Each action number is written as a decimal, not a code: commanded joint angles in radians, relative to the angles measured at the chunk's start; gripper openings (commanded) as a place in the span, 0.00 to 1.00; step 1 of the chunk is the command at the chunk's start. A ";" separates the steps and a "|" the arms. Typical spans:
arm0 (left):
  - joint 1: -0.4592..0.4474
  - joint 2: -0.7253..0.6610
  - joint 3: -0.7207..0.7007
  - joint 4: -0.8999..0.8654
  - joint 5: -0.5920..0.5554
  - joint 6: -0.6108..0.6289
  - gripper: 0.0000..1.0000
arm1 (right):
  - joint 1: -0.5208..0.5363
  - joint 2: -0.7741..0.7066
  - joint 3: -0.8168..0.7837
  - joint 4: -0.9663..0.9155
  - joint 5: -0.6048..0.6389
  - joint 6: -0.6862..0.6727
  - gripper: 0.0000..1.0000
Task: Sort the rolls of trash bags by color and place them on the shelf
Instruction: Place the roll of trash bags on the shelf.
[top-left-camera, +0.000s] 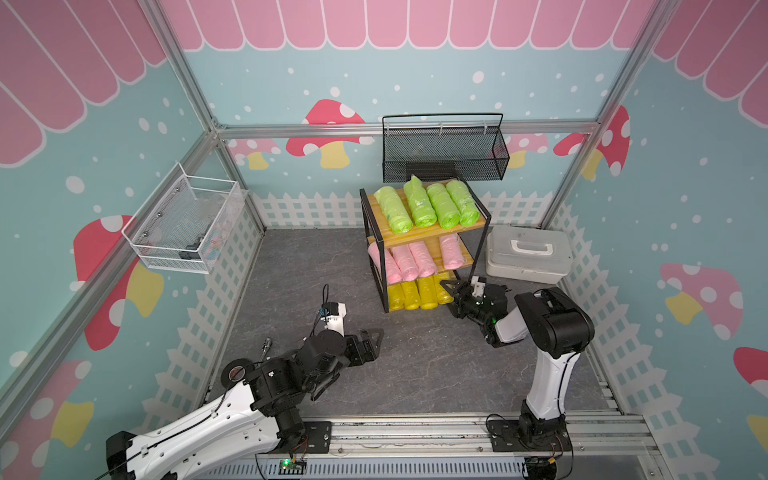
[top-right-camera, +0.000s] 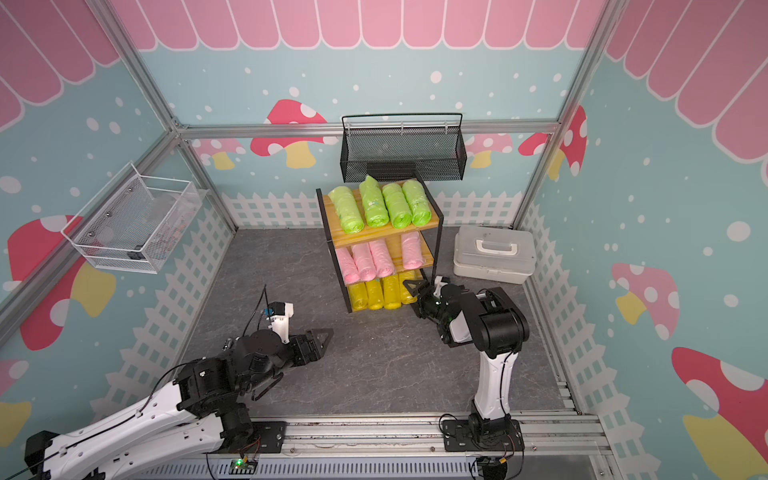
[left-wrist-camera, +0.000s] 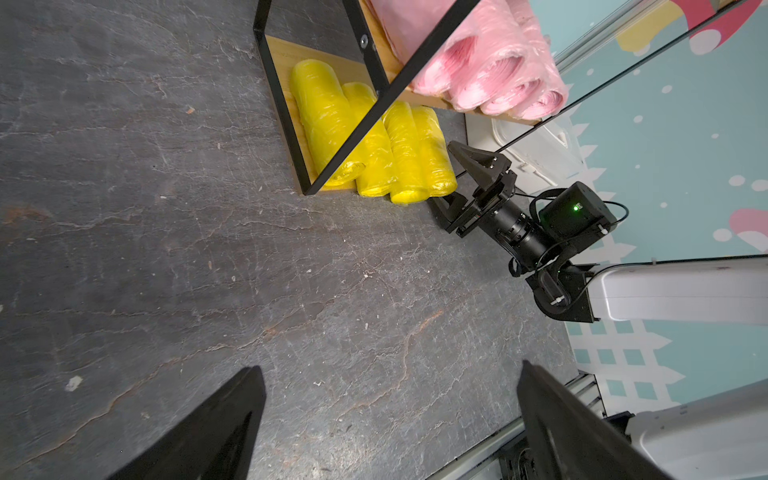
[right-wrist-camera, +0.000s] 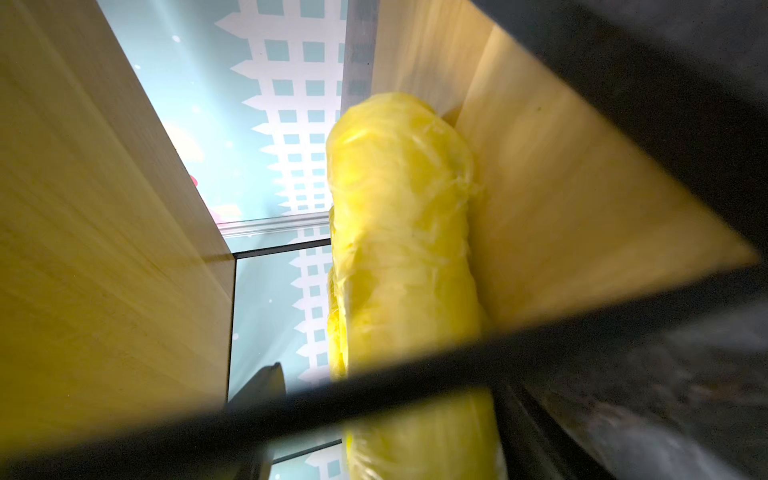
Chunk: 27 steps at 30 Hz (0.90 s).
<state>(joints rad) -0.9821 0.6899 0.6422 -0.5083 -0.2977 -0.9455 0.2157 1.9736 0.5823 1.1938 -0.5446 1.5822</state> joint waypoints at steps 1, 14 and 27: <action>0.003 -0.002 0.028 0.005 0.012 0.011 0.97 | -0.005 0.002 -0.030 -0.001 -0.077 0.000 0.81; 0.003 -0.004 0.027 0.026 0.020 0.005 0.97 | -0.041 -0.144 -0.090 -0.431 -0.104 -0.163 0.82; 0.002 0.011 -0.002 0.059 0.026 -0.013 0.97 | -0.042 -0.301 -0.146 -0.690 -0.103 -0.252 0.75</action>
<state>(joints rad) -0.9821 0.6918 0.6418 -0.4843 -0.2852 -0.9470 0.1772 1.6955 0.4854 0.6750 -0.6724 1.3663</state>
